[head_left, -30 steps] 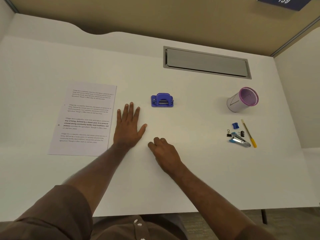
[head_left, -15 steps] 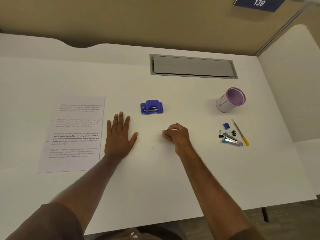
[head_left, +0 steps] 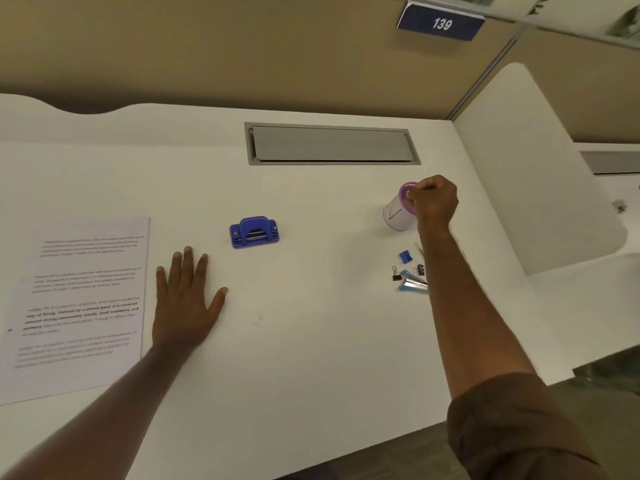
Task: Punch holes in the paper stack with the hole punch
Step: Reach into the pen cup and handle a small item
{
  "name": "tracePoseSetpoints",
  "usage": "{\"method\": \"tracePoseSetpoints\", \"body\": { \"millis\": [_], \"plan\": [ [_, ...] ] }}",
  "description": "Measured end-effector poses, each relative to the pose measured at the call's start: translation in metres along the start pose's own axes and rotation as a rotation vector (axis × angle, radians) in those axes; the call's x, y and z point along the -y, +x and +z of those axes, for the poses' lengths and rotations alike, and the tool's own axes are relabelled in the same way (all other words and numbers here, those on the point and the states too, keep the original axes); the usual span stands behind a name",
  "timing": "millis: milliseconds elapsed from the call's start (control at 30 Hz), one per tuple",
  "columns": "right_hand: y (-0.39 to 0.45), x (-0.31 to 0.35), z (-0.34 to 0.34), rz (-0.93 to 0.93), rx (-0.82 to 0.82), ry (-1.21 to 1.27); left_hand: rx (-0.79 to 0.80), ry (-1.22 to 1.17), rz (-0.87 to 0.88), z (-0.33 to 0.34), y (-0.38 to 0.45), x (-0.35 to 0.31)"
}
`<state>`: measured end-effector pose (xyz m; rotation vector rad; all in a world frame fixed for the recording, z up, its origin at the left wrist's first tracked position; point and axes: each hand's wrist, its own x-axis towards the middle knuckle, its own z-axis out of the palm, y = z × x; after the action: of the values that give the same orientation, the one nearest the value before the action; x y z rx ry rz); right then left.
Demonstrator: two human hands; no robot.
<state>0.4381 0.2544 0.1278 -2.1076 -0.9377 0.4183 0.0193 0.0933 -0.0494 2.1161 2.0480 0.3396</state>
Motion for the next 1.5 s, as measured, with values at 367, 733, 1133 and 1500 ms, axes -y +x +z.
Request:
{"method": "tracePoseSetpoints", "body": {
  "millis": [367, 733, 1133, 1500],
  "plan": [
    [0.045, -0.016, -0.009, -0.106, -0.031, -0.217, -0.007, 0.020, -0.006, 0.001, 0.000, 0.001],
    [0.051, -0.029, -0.011, 0.001, 0.011, -0.101, -0.025, 0.005, -0.007, 0.004, -0.001, 0.003],
    [-0.006, -0.009, -0.003, -0.049, 0.101, 0.296, 0.000, 0.015, -0.011, 0.003, -0.001, 0.004],
    [-0.217, -0.061, 0.060, -0.434, 0.647, -0.227, -0.001, 0.031, -0.002, 0.005, -0.002, 0.004]
  ]
}}
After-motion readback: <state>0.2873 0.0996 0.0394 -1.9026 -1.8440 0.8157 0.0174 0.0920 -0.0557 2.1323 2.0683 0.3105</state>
